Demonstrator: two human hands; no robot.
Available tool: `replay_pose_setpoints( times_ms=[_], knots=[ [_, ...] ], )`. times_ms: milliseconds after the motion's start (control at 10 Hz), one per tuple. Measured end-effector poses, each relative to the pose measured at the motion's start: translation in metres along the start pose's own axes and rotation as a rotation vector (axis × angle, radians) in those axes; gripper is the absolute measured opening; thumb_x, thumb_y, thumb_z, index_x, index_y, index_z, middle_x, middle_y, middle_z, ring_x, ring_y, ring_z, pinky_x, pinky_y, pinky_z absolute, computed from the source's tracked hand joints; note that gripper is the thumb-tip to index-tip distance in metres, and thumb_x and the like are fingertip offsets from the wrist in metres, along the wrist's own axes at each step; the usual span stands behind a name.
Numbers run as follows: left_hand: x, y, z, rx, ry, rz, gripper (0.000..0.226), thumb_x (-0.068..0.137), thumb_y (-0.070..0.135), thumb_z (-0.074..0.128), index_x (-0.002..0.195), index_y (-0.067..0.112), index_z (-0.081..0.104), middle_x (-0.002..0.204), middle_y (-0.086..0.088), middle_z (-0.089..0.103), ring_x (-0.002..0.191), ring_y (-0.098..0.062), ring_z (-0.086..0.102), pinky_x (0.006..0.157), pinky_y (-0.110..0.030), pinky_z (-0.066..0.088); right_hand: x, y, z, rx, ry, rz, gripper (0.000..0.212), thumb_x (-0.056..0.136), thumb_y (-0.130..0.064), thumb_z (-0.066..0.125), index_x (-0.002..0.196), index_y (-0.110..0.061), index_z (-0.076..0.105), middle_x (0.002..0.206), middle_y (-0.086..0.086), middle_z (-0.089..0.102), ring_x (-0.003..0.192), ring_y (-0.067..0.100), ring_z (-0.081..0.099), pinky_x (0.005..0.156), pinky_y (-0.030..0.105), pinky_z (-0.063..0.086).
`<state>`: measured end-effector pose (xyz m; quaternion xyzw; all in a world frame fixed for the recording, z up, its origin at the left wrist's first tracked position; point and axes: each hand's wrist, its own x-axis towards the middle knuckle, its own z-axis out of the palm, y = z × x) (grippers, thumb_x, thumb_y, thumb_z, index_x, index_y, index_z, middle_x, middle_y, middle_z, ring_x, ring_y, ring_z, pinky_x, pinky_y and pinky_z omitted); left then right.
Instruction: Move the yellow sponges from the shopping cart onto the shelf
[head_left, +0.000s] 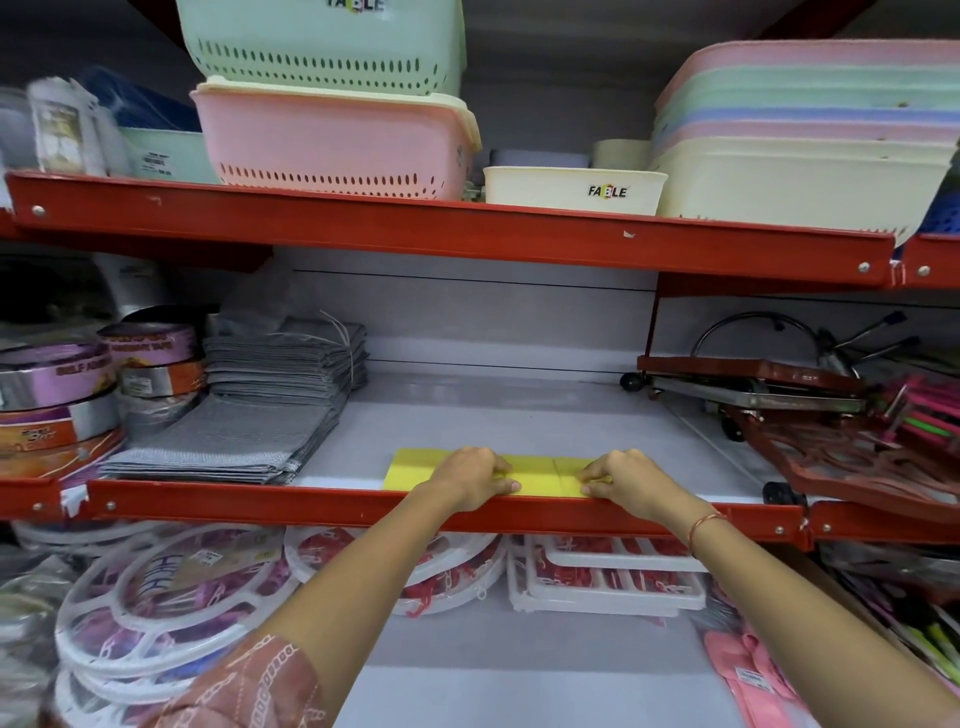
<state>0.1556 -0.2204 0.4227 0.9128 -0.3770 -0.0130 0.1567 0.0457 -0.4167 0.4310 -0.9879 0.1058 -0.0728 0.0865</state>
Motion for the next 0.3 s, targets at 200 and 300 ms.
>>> replay_pose_setpoints(
  times_ms=[200,300],
  knots=[
    [-0.021,-0.005,-0.013,-0.061,0.104,-0.029,0.059,0.095,0.049,0.044,0.141,0.012,0.047,0.145,-0.011,0.052,0.135,-0.029,0.045,0.111,-0.039,0.038,-0.009,-0.024,-0.002,0.062,0.145,-0.017,0.042,0.094,-0.035,0.053,0.127,-0.011,0.059,0.134,0.007,0.060,0.124,0.025,0.054,0.103,0.032,0.042],
    [-0.036,-0.010,-0.040,-0.091,0.269,-0.050,0.057,0.096,0.048,0.043,0.141,0.013,0.048,0.143,-0.011,0.054,0.134,-0.028,0.047,0.110,-0.039,0.040,-0.017,-0.050,-0.016,0.141,0.268,-0.044,0.044,0.094,-0.038,0.050,0.130,-0.013,0.056,0.138,0.005,0.056,0.129,0.023,0.049,0.106,0.034,0.039]
  ],
)
